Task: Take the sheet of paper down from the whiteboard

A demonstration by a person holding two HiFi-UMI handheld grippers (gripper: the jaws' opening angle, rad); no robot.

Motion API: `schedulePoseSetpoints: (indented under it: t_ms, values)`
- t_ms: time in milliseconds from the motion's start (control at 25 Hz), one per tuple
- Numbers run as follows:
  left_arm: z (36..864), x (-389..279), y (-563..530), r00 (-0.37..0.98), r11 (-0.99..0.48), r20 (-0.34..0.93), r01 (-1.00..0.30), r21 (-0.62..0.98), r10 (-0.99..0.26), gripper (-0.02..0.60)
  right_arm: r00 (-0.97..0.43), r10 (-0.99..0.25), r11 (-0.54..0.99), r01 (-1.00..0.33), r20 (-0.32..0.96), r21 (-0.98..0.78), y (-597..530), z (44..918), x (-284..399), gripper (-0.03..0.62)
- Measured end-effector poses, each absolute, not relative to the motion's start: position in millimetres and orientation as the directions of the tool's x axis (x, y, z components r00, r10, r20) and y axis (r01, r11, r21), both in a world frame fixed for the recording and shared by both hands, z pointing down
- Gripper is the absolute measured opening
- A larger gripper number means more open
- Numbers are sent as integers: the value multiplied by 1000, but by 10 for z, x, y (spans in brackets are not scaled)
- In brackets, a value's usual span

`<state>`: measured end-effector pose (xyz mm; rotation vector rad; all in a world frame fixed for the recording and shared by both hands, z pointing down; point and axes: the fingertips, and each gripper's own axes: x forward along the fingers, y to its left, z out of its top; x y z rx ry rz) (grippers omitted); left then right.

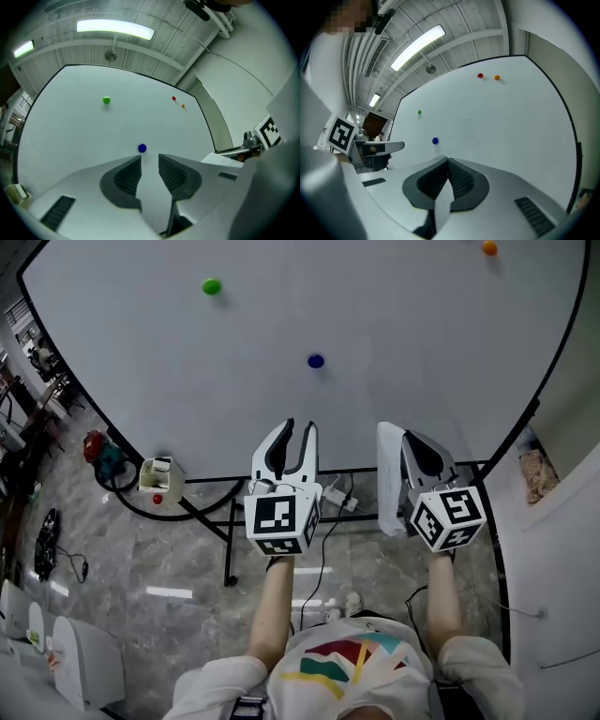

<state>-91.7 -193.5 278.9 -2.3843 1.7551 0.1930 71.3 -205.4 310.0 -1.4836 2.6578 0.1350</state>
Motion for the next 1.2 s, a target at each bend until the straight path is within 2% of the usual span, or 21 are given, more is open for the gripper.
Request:
schedulePoseSetpoints:
  t_ms: [120, 200, 1200]
  values:
    - [2928, -845, -1891, 318, -316, -192, -948, -42, -928, 114, -532, -839, 534, -845, -115, 11, -2025, 3196, 616, 14]
    - [2969, -820, -1812, 324, -329, -230, -944, -16, -917, 46, -532, -837, 537, -843, -130, -13, -1996, 3212, 581, 14]
    - [3052, -794, -2066, 285, -290, -259, -957, -18, -923, 46, -536, -826, 540, -841, -177, 27, -2257, 3068, 599, 14]
